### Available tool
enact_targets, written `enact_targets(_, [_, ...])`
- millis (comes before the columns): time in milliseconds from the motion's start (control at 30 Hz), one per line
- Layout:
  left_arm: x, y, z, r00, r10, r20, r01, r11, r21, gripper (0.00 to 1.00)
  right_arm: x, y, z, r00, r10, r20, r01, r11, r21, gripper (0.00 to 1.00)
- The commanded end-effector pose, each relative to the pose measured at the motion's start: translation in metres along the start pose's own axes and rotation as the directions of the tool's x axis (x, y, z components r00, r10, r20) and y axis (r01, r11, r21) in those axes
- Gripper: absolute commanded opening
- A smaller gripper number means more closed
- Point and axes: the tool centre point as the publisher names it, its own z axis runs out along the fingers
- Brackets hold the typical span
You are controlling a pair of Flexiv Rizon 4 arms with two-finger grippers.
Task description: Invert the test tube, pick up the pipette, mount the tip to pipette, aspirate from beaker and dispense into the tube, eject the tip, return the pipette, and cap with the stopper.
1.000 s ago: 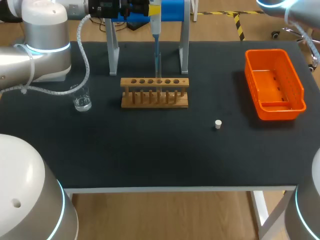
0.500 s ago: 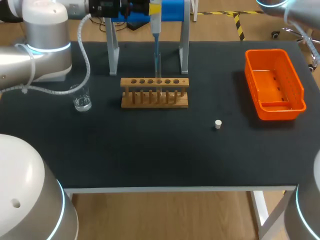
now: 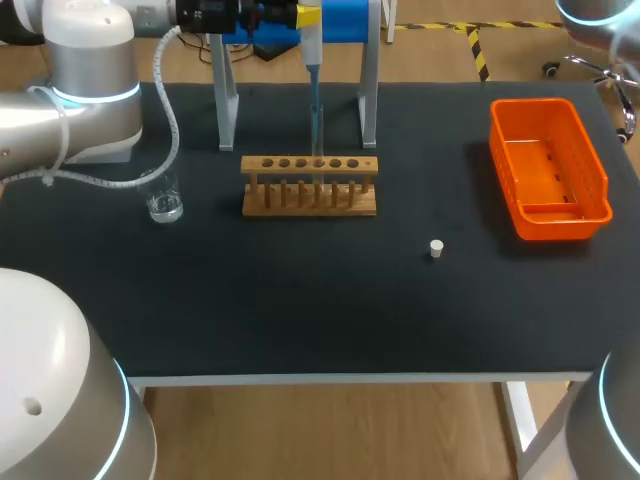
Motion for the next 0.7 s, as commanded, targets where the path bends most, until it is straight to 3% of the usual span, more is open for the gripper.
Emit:
enact_targets(33, [0.000,-0.001,-0.001,1.000,0.000,-0.002,0.000,1.000,-0.002,0.00,0.017,-0.042,-0.023,1.000,-0.011,0.011,0.011,0.998,-0.055,1.00])
enact_targets(333, [0.000,-0.001,-0.001,1.000,0.000,-0.002,0.000,1.000,-0.002,0.00,0.047,-0.106,-0.013,0.998,-0.059,0.027,0.060,0.997,-0.041,1.00])
enact_targets(700, [0.000,-0.001,-0.001,1.000,0.000,-0.002,0.000,1.000,-0.002,0.00,0.047,-0.106,-0.013,0.998,-0.059,0.027,0.060,0.997,-0.041,1.00])
